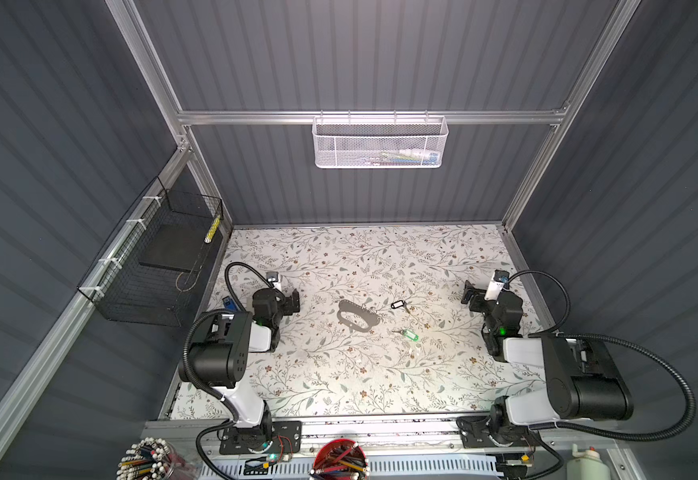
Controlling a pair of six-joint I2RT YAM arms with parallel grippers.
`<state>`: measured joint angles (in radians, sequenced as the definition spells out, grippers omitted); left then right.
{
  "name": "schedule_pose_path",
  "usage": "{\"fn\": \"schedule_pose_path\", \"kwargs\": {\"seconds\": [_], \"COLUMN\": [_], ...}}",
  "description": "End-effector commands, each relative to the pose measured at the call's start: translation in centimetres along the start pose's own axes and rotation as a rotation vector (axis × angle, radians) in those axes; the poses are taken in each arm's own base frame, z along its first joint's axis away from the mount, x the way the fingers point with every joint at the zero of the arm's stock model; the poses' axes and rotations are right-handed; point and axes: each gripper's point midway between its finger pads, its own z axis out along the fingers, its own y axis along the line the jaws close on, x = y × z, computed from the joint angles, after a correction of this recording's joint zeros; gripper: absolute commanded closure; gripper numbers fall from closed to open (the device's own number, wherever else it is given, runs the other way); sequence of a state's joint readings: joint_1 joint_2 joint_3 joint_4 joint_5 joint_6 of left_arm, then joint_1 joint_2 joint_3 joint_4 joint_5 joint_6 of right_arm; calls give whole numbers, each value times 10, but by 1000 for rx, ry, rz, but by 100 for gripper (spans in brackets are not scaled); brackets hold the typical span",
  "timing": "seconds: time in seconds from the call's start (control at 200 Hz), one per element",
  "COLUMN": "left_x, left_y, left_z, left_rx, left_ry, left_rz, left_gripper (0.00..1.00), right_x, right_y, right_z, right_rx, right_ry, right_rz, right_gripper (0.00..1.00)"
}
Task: Put the keys on the keyring
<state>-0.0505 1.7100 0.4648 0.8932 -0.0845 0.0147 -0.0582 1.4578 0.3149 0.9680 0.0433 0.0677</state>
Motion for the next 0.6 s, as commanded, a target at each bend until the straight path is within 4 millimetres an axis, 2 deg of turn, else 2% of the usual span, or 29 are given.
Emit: {"fn": "schedule_pose_path", "kwargs": {"seconds": [0.0, 0.595], "left_x": [-5, -5], "left_y": [2, 2], "left_z": [3, 4], "left_rx": [0, 1], "left_ry": [-10, -9], "left_rz": [7, 6], "left_gripper": [0, 0], "right_x": [-5, -5], "right_y": [2, 2], "right_z": [1, 2], "right_rx": [-13, -22], "right_ry": [-14, -13], "right_rz": [-7, -1], "right_gripper": [1, 1]}}
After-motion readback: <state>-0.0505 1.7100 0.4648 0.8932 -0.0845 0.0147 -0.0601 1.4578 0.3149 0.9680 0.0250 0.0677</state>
